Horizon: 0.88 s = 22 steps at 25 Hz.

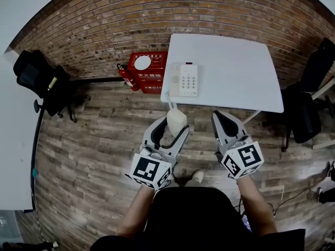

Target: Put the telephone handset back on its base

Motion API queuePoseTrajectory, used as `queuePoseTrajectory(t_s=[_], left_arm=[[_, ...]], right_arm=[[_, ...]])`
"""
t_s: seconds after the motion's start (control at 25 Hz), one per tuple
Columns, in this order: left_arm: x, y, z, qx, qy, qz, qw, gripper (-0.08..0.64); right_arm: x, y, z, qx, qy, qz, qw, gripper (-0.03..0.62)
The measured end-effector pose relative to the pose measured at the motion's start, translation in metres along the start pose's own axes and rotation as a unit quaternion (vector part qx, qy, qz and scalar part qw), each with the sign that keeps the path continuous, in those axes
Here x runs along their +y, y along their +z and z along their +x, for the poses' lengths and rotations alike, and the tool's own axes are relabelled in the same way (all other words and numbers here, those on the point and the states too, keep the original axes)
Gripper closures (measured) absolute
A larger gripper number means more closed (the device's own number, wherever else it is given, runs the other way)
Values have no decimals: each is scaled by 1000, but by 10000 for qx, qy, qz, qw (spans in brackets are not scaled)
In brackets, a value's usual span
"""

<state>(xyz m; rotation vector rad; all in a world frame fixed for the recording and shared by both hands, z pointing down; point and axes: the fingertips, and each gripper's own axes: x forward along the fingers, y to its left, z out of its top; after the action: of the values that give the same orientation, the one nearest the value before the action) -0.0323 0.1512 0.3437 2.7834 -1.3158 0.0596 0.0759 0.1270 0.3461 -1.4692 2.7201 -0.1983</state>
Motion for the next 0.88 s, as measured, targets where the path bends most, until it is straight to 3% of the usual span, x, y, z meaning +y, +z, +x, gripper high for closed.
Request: queuePoseTrajectory(t_s=[0.88], left_arm=[[-9, 0, 8, 44, 371, 81, 9993, 305]], right_arm=[[-17, -9, -1, 28, 341, 103, 9994, 580]])
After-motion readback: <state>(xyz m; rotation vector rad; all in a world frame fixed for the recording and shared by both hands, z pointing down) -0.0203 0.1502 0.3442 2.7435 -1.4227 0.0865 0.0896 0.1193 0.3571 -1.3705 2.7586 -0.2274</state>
